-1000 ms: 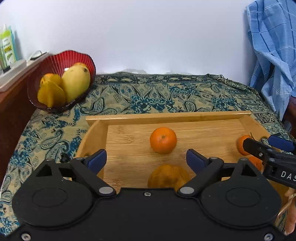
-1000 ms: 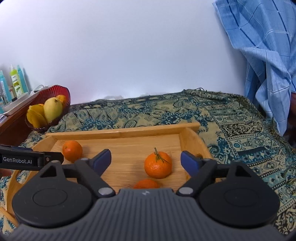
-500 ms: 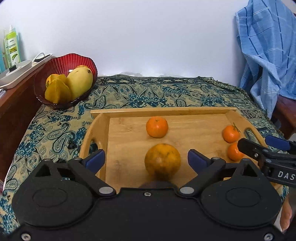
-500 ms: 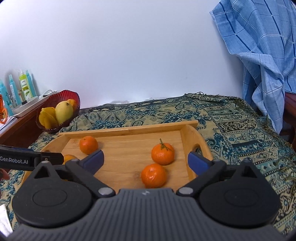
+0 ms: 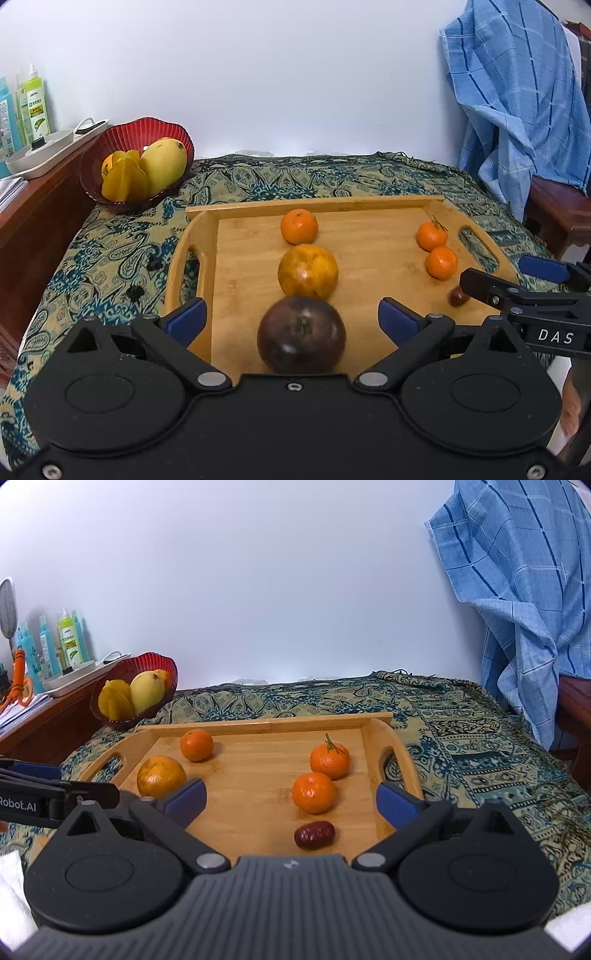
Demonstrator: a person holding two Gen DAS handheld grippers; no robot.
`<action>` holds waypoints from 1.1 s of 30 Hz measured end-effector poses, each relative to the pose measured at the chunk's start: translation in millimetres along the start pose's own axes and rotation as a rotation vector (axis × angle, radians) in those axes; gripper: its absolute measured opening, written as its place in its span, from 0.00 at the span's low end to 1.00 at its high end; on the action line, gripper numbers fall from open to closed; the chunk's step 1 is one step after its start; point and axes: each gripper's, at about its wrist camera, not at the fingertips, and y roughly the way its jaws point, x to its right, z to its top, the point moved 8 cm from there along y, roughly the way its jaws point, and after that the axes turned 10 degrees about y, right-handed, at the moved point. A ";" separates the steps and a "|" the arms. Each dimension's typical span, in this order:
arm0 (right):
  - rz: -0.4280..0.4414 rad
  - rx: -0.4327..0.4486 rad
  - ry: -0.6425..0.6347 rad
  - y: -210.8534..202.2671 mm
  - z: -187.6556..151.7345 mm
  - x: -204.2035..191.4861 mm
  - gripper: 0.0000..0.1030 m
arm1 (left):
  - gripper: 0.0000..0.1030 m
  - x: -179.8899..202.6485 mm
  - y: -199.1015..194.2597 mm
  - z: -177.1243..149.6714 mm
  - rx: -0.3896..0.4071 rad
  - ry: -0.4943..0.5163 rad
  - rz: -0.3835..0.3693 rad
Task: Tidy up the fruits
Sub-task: 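Withdraw both open tools from the tray back toward the fruit pile, then grasp the green apple with the left tool while the right tool grasps a red date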
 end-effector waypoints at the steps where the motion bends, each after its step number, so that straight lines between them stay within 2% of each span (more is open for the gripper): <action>1: -0.002 0.001 -0.007 -3.6 -2.8 0.7 1.00 | 0.97 2.0 -3.2 -3.8 0.000 0.002 -0.001; 18: 0.006 0.008 -0.118 -51.7 -47.0 5.0 1.00 | 0.99 24.8 -38.2 -58.0 0.000 -0.012 -0.008; 23: 0.015 0.003 -0.168 -61.6 -61.7 2.3 1.00 | 1.00 38.5 -50.7 -71.9 0.018 0.044 0.011; 28: 0.018 -0.002 -0.221 -73.2 -78.3 0.1 1.00 | 1.00 54.3 -63.1 -87.5 0.028 0.095 -0.005; 33: 0.030 -0.019 -0.253 -80.5 -92.3 -1.3 1.00 | 1.00 61.8 -72.2 -98.8 0.033 0.099 -0.015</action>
